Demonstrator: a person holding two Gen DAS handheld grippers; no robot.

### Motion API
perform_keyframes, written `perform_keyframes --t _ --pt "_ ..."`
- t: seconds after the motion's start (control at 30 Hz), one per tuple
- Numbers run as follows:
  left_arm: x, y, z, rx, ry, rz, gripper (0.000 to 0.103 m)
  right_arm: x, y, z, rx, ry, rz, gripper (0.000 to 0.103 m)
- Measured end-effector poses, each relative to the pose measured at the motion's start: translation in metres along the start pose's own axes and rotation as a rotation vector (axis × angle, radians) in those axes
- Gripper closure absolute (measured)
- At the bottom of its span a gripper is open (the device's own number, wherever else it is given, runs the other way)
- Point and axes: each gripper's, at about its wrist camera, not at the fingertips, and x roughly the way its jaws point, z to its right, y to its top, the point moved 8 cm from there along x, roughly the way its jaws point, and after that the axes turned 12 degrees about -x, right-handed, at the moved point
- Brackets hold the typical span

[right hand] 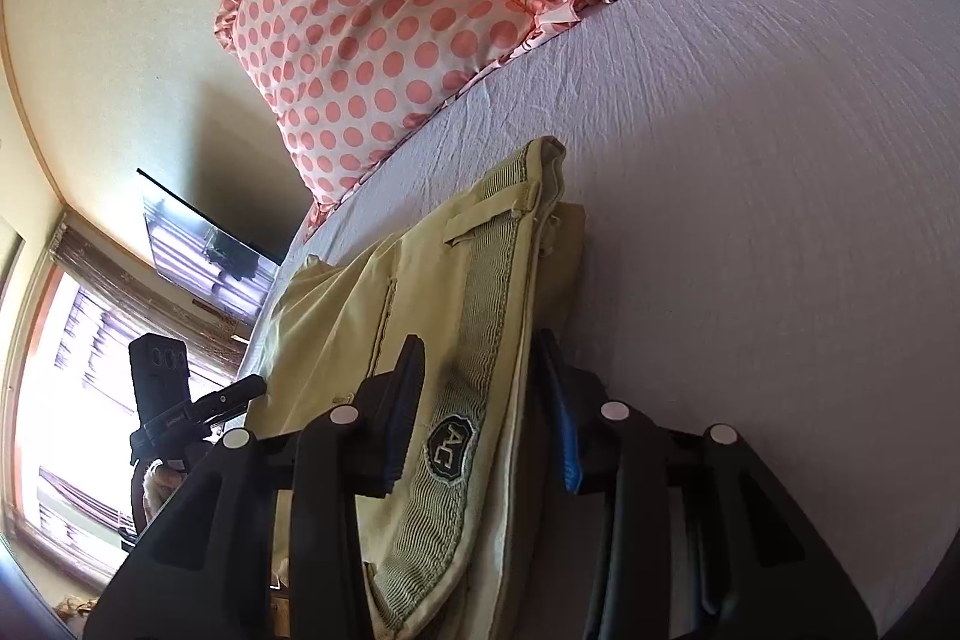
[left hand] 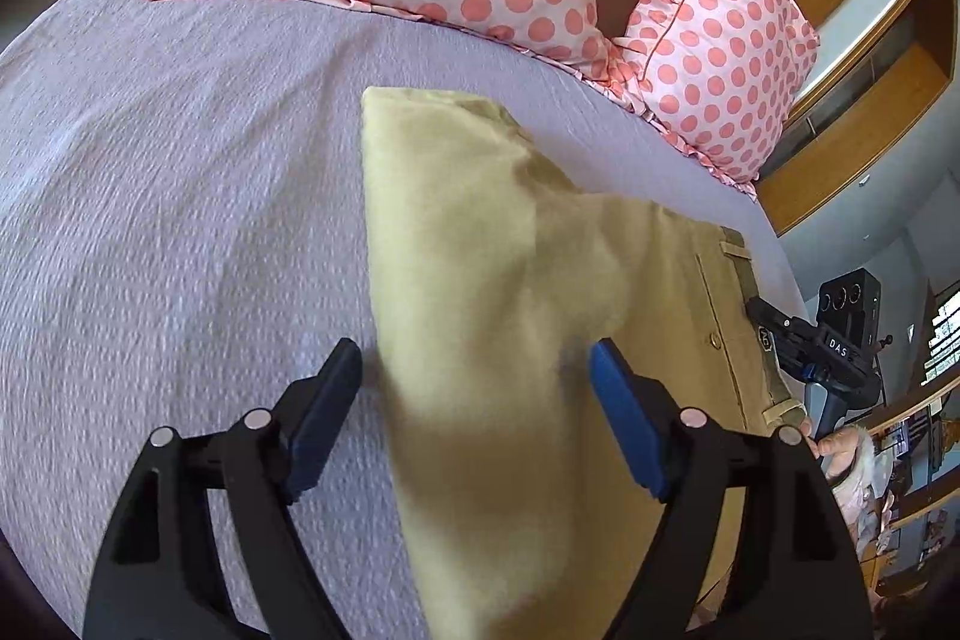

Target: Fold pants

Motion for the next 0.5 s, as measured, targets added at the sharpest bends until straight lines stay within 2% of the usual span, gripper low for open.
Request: perform_keyframes --t 0.07,0.1,0.13,0.17,0.2,0.23,0.27,0.4,0.5 --pt "0.006 0.003 0.006 0.005 0.002 0.0 0.025 0.005 -0.001 -0.007 -0.02 0.017 -0.012 0.063" --pt "0.009 0.006 0.007 0.007 0.012 0.005 0.034 0.006 -0.003 -0.01 -0.022 0.041 -0.016 0.079" --pt "0.01 0.009 0.005 -0.002 0.022 0.005 0.056 0.004 -0.004 -0.011 -0.015 0.068 -0.009 0.083" --pt "0.01 0.013 0.003 -0.021 0.016 0.007 0.067 0.002 -0.005 -0.012 0.0 0.101 0.004 0.087" --pt "0.007 0.016 0.001 -0.038 -0.01 0.009 0.085 -0.001 -0.004 -0.014 0.01 0.13 0.018 0.088" --pt "0.003 0.019 0.002 -0.05 -0.046 0.01 0.093 -0.003 -0.001 -0.016 0.008 0.149 0.027 0.089" --pt "0.0 0.022 0.004 -0.05 -0.068 0.014 0.094 -0.005 0.002 -0.02 -0.002 0.157 0.034 0.09" --pt "-0.011 0.035 0.027 0.031 -0.043 0.079 0.096 -0.006 0.027 -0.034 -0.049 0.168 0.065 0.091" --pt "-0.015 0.059 0.047 0.051 -0.061 0.135 0.096 -0.004 0.056 -0.037 -0.072 0.161 0.101 0.091"
